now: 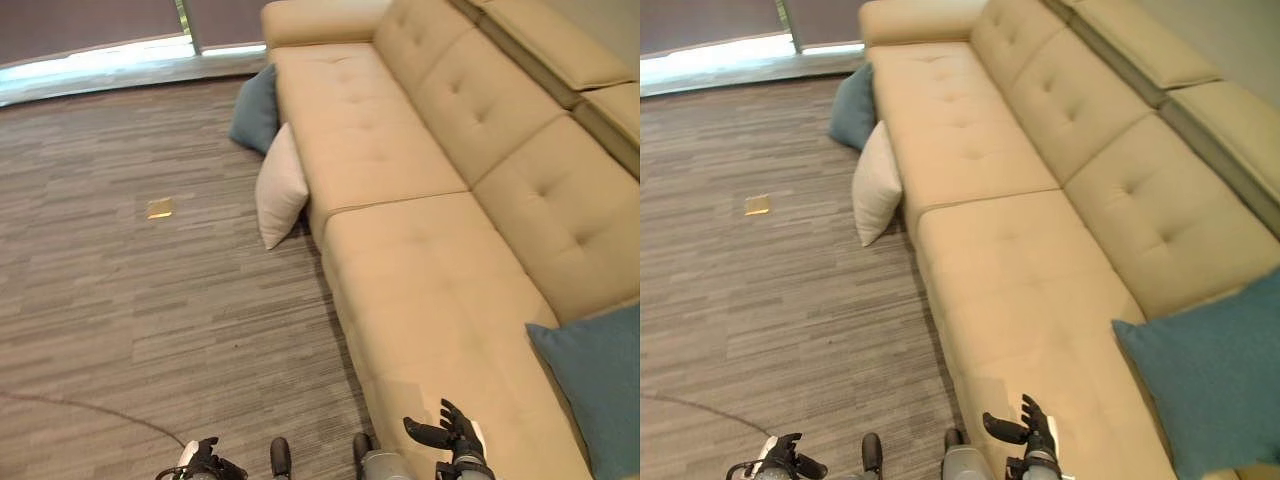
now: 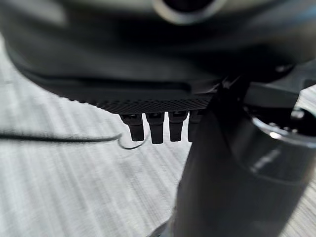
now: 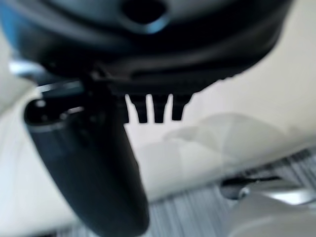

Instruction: Pick up all the scattered cushions and arrange them neatly on the sofa.

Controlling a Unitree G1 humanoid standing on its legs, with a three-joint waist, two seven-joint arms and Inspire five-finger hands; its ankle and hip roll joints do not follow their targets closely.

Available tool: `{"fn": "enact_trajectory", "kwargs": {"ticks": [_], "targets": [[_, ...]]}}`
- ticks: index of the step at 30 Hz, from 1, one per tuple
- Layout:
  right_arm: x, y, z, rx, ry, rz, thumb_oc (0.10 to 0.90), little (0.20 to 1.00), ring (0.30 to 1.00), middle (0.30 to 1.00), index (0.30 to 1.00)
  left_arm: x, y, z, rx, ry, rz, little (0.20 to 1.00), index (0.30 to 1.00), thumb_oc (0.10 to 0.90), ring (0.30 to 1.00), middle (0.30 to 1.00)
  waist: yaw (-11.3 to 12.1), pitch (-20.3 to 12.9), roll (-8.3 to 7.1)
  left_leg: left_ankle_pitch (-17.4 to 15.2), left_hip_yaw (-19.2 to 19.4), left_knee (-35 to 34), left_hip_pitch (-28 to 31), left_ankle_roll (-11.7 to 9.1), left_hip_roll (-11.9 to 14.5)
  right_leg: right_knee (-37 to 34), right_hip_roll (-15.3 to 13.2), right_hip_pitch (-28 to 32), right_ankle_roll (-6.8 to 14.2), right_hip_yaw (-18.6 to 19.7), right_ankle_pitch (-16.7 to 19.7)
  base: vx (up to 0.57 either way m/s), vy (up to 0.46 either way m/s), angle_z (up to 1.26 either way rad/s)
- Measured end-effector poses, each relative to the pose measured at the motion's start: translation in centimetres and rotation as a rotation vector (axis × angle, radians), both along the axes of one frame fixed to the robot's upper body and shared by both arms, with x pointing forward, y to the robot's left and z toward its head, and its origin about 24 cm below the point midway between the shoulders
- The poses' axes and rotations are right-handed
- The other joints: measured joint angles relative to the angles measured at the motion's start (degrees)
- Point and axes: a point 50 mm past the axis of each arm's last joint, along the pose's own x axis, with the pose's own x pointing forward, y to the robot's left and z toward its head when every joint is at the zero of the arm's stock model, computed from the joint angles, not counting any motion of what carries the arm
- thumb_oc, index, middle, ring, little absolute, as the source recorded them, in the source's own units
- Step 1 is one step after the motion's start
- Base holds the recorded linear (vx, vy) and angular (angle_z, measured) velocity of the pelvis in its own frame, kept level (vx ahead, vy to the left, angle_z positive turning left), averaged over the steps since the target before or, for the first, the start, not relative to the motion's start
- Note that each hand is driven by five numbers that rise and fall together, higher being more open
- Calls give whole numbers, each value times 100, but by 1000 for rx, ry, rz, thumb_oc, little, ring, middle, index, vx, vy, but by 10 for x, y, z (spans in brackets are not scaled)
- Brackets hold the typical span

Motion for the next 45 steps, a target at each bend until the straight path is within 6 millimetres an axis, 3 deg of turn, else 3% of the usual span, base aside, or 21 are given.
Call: {"fn": "enact_trajectory", "kwargs": {"ticks": [1, 3, 4, 6, 7, 9, 11, 13, 15, 18, 19, 20, 22, 24, 27, 28, 31, 33, 36, 42, 45], "targets": [[7, 2, 2, -1, -13, 25, 800, 900, 900, 900, 900, -2, 1, 0, 1, 5, 5, 900, 900, 800, 900, 900, 47, 43, 21, -22, 0, 2, -17, 17, -37, 173, -31, -68, -43, -40, 74, 323, 58, 30], [27, 3, 12, -8, -73, 64, 800, 900, 900, 900, 900, -4, -2, -2, -5, 30, 4, 900, 900, 800, 900, 900, -42, 230, 127, 8, -233, -7, 125, 39, 76, 1693, 59, -805, 230, -37, -577, 264, 44, 33], [31, 3, 15, -13, -92, 71, 800, 900, 900, 900, 900, -3, -3, -2, -7, 31, 3, 900, 900, 800, 900, 900, -118, 255, 179, -28, -415, 0, 127, 47, 144, 1751, 298, -1071, 178, 99, -742, 310, 8, 95], [32, 3, 17, -22, -103, 84, 800, 900, 900, 900, 900, -6, 1, -2, 6, 35, -5, 900, 900, 800, 900, 900, -209, 230, 65, -108, -704, -4, 78, 38, 72, 1137, 565, -1228, -19, 377, -466, 316, -21, 139], [25, -1, 15, -33, -84, 85, 800, 900, 900, 900, 900, -5, 1, -1, 17, 33, -47, 900, 900, 800, 900, 900, -286, 164, -77, -264, -729, 43, 156, -85, -40, 1130, 504, -1147, -366, 368, -147, 203, -47, 133], [29, -9, 21, -83, -92, 122, 800, 900, 900, 900, 900, -7, 1, -1, 8, 21, -33, 900, 900, 800, 900, 900, -225, 184, -109, -715, -412, 1684, -347, -683, -3, 878, 479, -898, -521, 226, -52, 115, -77, 76], [41, -14, 29, -119, -130, 141, 800, 900, 900, 900, 900, -5, 5, 0, 7, 1, 27, 900, 900, 800, 900, 900, -104, 241, -192, -739, -231, 3071, -991, -985, 64, 778, 502, -791, -697, 170, 3, 158, -136, 13], [51, -15, 37, -140, -169, 160, 800, 900, 900, 900, 900, -4, 12, 2, 24, -10, 47, 900, 900, 800, 900, 900, 62, 293, -234, -612, 178, 4215, -1513, -1041, 273, 655, 562, -546, -922, 123, 5, 203, -87, 0], [52, -13, 39, -147, -177, 177, 800, 900, 900, 900, 900, -1, 14, 4, 29, -29, 57, 900, 900, 800, 900, 900, 30, 311, -236, -755, 518, 4367, -1630, -810, 451, 422, 624, -284, -1095, -16, 72, 215, 22, 21], [57, -9, 40, -153, -181, 201, 800, 900, 900, 900, 900, 4, 18, 7, 44, -53, 60, 900, 900, 800, 900, 900, 169, 367, -382, -980, 758, 3058, -1530, -460, 369, -8, 620, 33, -1032, 51, 125, 455, 201, 11], [57, -6, 39, -159, -180, 219, 800, 900, 900, 900, 900, 6, 19, 8, 45, -59, 68, 900, 900, 800, 900, 900, 247, 413, -442, -937, 778, 2355, -1506, -459, 359, -152, 626, 160, -1013, 112, 152, 631, 380, -26], [60, -2, 39, -165, -180, 243, 800, 900, 900, 900, 900, 2, 20, 7, 45, -46, 87, 900, 900, 800, 900, 900, 332, 418, -475, -747, 638, 1532, -1525, -551, 424, -372, 647, 354, -711, 218, 53, 493, 310, -29], [59, 2, 36, -165, -168, 258, 800, 900, 900, 900, 900, 1, 24, 7, 45, -43, 129, 900, 900, 800, 900, 900, 346, 452, -507, -344, 385, 686, -1672, -646, 595, -609, 698, 637, -688, 258, 119, 300, 211, -33], [60, 5, 34, -178, -151, 284, 800, 900, 900, 900, 900, -8, 24, 5, 53, -15, 137, 900, 900, 800, 900, 900, 474, 453, -489, -110, 106, 643, -1812, -697, 892, -712, 703, 945, -639, 404, -14, 638, 506, -57], [36, -9, 25, -233, -80, 309, 800, 900, 900, 900, 900, -27, 9, -4, 16, 36, 151, 900, 900, 800, 900, 900, 495, 229, -353, -114, 329, 1049, -1622, -521, 776, -721, 408, 1464, -370, 484, -406, 470, 483, -38], [28, -9, 20, -232, -45, 309, 800, 900, 900, 900, 900, -31, 8, -5, 11, 47, 152, 900, 900, 800, 900, 900, 476, 120, -419, 422, 370, 1052, -1548, -509, 680, -419, 223, 1456, -238, 481, -640, 305, 406, -34], [23, 8, 14, -169, -34, 320, 800, 900, 900, 900, 900, -31, 15, -3, 29, 55, 141, 900, 900, 800, 900, 900, 465, 9, -617, 414, 682, 833, -1187, -102, 311, 1247, -285, 656, -5, 420, -882, 241, 344, -31], [24, 17, 16, -156, -55, 339, 800, 900, 900, 900, 900, -31, 19, -2, 37, 59, 137, 900, 900, 800, 900, 900, 483, 4, -625, 167, 837, 841, -915, 168, 86, 2055, -657, 345, 66, 384, -438, 324, 427, -20], [37, 24, 24, -157, -109, 358, 800, 900, 900, 900, 900, -14, 22, 3, 39, -1, 135, 900, 900, 800, 900, 900, 491, 50, -372, -6, 821, 745, -639, 397, -28, 2699, -910, -179, 20, -64, -438, 239, 203, -7], [59, 33, 38, -156, -196, 405, 800, 900, 900, 900, 900, 13, 31, 13, 56, -77, 160, 900, 900, 800, 900, 900, 210, 143, -246, -145, 1010, 135, -4, 409, -93, 1410, -523, -1248, 211, -663, -466, 338, 73, -20], [52, 30, 32, -161, -158, 395, 800, 900, 900, 900, 900, 17, 32, 14, 53, -83, 160, 900, 900, 800, 900, 900, 35, 171, -423, -277, 1114, -13, 316, 310, -219, 245, -326, -1624, 284, -1164, 226, 464, -7, -4]]}}
